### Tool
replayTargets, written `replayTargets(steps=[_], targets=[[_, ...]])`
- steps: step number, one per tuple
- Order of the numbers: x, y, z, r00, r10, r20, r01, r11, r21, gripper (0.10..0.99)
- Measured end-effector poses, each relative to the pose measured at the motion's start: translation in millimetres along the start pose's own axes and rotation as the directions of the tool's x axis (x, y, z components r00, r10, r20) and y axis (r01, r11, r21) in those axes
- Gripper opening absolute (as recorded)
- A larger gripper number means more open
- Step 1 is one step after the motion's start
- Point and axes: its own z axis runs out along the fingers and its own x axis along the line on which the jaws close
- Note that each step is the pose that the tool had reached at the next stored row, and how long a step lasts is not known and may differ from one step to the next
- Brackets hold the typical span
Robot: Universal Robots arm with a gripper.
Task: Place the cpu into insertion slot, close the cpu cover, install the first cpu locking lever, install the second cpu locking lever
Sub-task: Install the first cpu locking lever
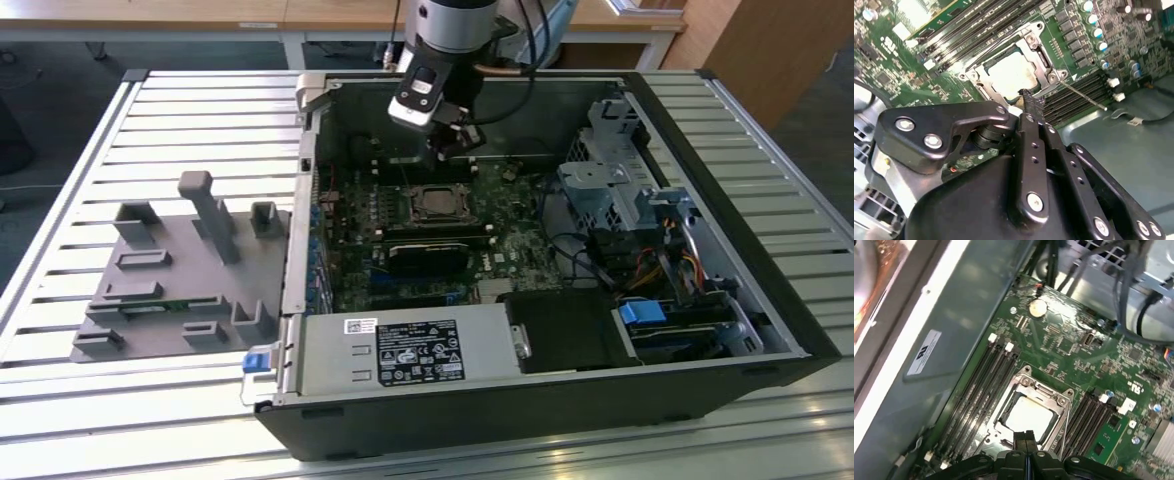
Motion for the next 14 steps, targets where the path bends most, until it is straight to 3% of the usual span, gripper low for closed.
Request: replayTargets(steps=[7,14], targets=[[0.0,0.0,0.0,0.9955,-0.095,-0.001,0.095,0.9955,0.002,0.118],[0.0,0.0,0.1,0.9835,-0.181,-0.0022,0.181,0.9834,0.005,0.118]])
